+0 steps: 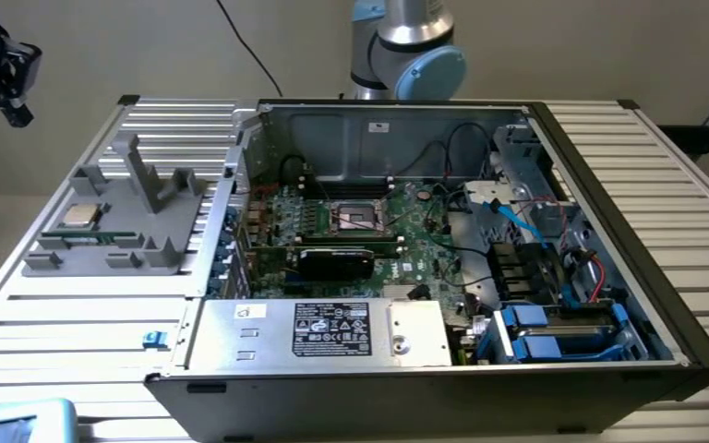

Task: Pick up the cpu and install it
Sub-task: 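Reach for the cpu, then pick up the cpu and move it towards the insertion slot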

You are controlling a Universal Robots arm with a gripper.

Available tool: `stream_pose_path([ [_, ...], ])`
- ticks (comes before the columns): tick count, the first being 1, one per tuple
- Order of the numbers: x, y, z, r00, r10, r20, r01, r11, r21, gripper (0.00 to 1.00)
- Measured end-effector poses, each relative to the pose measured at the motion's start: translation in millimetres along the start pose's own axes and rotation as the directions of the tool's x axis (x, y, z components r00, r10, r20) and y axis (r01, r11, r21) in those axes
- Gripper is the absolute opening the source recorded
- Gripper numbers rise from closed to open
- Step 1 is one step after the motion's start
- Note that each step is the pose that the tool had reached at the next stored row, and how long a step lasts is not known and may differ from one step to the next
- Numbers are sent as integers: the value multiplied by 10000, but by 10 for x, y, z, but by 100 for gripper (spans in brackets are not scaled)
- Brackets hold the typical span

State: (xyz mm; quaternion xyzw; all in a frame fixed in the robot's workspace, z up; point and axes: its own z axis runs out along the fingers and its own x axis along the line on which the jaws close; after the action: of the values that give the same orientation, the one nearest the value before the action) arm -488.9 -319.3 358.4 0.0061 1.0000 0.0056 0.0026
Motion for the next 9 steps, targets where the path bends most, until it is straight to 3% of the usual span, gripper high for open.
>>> stream_pose_path([
  [9, 0, 1, 1, 10000, 0, 0, 0, 10000, 0, 12],
])
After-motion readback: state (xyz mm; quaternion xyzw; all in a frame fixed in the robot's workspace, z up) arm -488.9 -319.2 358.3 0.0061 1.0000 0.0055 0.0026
